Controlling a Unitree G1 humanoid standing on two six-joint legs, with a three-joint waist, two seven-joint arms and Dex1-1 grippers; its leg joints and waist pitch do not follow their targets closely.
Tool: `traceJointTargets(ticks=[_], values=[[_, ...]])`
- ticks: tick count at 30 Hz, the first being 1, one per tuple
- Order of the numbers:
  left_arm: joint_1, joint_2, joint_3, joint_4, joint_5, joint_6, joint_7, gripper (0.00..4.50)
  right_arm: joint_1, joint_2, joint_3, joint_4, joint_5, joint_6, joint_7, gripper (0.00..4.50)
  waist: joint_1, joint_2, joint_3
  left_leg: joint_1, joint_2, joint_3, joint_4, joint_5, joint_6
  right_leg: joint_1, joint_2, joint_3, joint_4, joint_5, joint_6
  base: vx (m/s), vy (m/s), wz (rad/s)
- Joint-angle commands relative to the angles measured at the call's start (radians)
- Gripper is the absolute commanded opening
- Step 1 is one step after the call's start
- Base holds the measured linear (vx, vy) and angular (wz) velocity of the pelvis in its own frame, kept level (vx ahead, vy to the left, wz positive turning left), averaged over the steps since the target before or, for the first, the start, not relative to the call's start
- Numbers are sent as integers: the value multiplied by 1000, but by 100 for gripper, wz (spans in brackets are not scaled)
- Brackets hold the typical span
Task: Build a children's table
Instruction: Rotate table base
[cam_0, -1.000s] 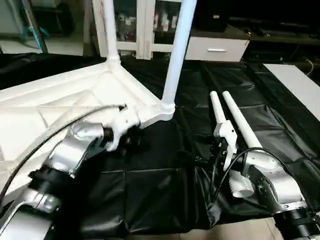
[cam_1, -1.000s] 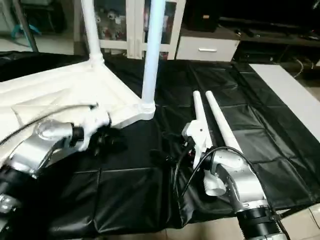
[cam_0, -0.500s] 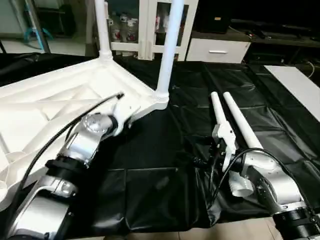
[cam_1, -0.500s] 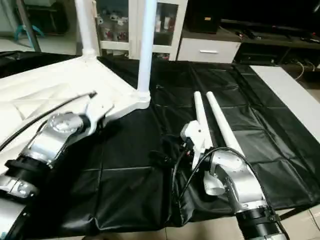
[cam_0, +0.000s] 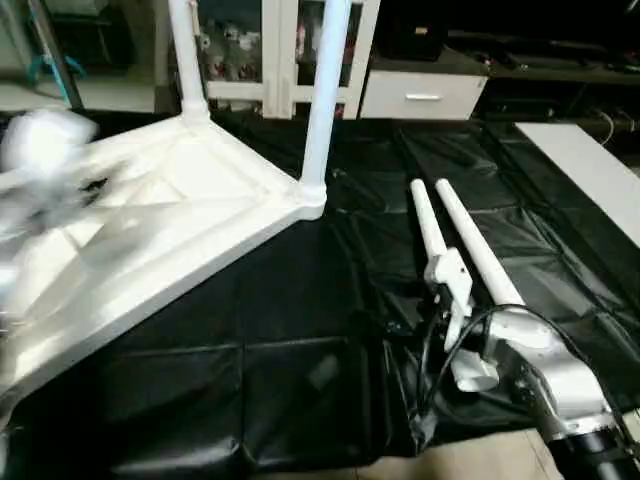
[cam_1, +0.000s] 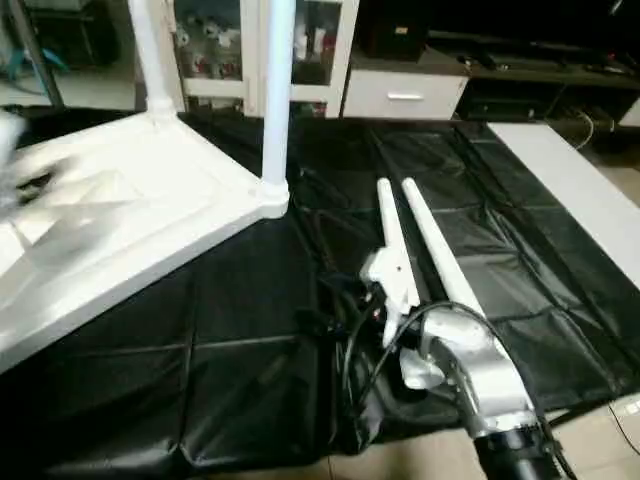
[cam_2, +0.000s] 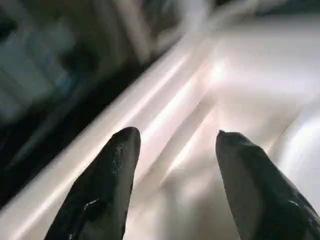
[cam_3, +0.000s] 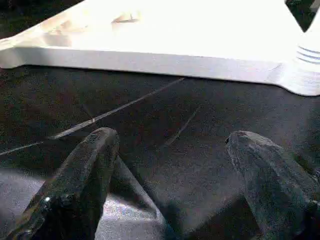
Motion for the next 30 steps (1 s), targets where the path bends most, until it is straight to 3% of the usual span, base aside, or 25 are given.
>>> traceJointTargets(ticks=[1, 2, 3, 6, 8, 11, 17, 18, 22, 24, 25, 26, 28, 30], values=[[26, 35, 32, 18, 14, -2, 18, 275, -9, -4, 6, -8, -1, 5, 5, 380, 2, 34, -55, 21, 22, -6, -82, -287, -30, 37, -40, 35, -58, -169, -163, 0, 0, 0], [46, 59, 48, 38, 22, -9, 43, 275, -11, -4, 7, -6, -1, 4, 6, 380, 7, 37, -54, 28, 23, -3, -82, -308, -33, 30, -39, 35, -59, -160, -171, 0, 0, 0], [65, 83, 75, 69, 31, -11, 84, 275, -13, -4, 9, -5, -1, 4, 7, 380, 15, 31, -52, 26, 23, -4, -84, -322, -32, 32, -41, 35, -58, -170, -170, 0, 0, 0], [89, 126, 100, 138, 72, -20, 172, 275, -16, -6, 15, -2, -2, 4, 11, 380, 26, 32, -49, 34, 24, -4, -86, -366, -39, 26, -43, 37, -64, -205, -162, 0, 0, 0], [103, 147, 109, 175, 94, -16, 219, 275, -17, -5, 17, 1, -3, 3, 13, 380, 26, 27, -44, 29, 22, -10, -91, -416, -41, 30, -46, 37, -71, -278, -134, 0, 0, 0], [127, 167, 116, 231, 106, -12, 264, 275, -21, -5, 20, 4, -5, 3, 17, 380, 29, 26, -42, 37, 25, -15, -93, -466, -51, 22, -52, 39, -80, -343, -122, 0, 0, 0], [143, 162, 58, 296, 109, -7, 198, 275, -25, -12, 24, 8, -4, 0, 20, 380, 37, 28, -39, 40, 25, -23, -98, -526, -58, 18, -59, 41, -93, -433, -107, 0, 0, 0], [149, 137, 40, 292, 87, -8, 122, 275, -24, -15, 22, 6, -3, 0, 21, 380, 39, 32, -39, 40, 26, -24, -98, -530, -60, 17, -59, 41, -92, -429, -110, 0, 0, 0], [170, 96, 11, 224, 38, 30, -1, 275, -23, -20, 19, 6, -3, -1, 21, 380, 43, 32, -37, 44, 28, -24, -100, -551, -72, 15, -64, 43, -94, -436, -131, 0, 0, 0], [223, 83, -30, 80, -20, 108, -106, 275, -22, -22, 16, 4, -1, 0, 19, 380, 45, 35, -31, 44, 28, -27, -102, -593, -70, 14, -63, 41, -98, -477, -126, 0, 0, 0], [223, 83, -30, 80, -20, 108, -106, 275, -22, -22, 16, 4, -1, 0, 19, 380, 47, 34, -31, 51, 28, -27, -100, -617, -68, 11, -64, 41, -103, -513, -121, 0, 0, 0], [260, 85, -58, -18, -54, 137, -158, 275, -21, -23, 14, 2, -1, -1, 17, 380, 49, 33, -33, 51, 28, -28, -99, -612, -65, 11, -67, 43, -104, -519, -118, 0, 0, 0], [284, 89, -76, -87, -83, 172, -192, 275, -20, -24, 13, 1, -2, -1, 17, 380, 51, 36, -32, 47, 30, -29, -102, -605, -67, 14, -67, 43, -102, -516, -121, 0, 0, 0], [321, 105, -103, -173, -110, 203, -257, 275, -20, -25, 12, 1, -2, -2, 17, 380, 60, 37, -30, 53, 27, -27, -101, -621, -65, 8, -62, 42, -107, -530, -113, 0, 0, 0]])
